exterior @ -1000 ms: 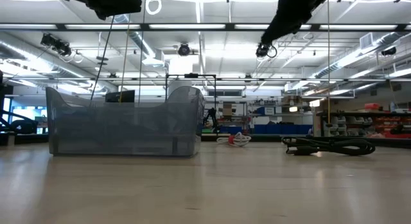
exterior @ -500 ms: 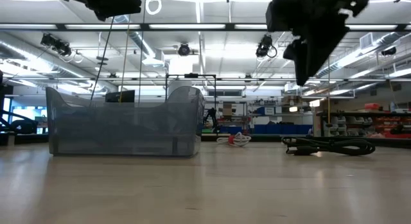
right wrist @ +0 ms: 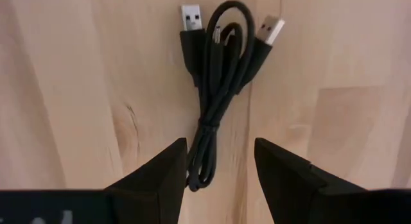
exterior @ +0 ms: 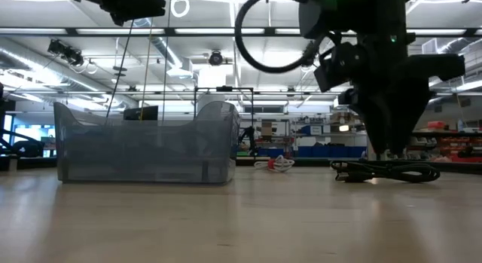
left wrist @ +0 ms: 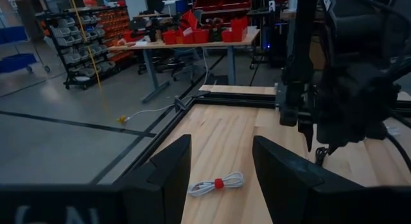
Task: Pick and place USB-C Cables
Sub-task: Put the middle black USB cable into the black bin
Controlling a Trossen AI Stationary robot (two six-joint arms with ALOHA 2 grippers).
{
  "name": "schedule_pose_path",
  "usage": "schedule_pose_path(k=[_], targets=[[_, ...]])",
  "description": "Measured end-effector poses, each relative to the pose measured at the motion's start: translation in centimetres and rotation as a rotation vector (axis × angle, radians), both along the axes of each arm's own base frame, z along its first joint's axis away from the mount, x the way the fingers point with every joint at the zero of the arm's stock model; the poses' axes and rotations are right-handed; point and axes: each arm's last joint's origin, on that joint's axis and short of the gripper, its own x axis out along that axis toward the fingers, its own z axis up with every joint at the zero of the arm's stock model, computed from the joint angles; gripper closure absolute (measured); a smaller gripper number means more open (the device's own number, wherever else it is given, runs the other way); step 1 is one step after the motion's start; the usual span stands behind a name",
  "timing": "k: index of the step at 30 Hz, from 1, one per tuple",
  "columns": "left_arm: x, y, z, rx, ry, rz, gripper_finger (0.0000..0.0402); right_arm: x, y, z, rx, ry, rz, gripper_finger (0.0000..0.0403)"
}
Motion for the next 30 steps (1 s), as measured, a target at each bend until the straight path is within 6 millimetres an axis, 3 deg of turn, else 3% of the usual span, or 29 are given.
schedule_pose_path(k=[30], targets=[[-0.01,0.01,-0.07,-0.022,-0.002,0.003,0.0228,0.82,0.28,-0.14,0.021,-0.084,-0.136,0.0229]])
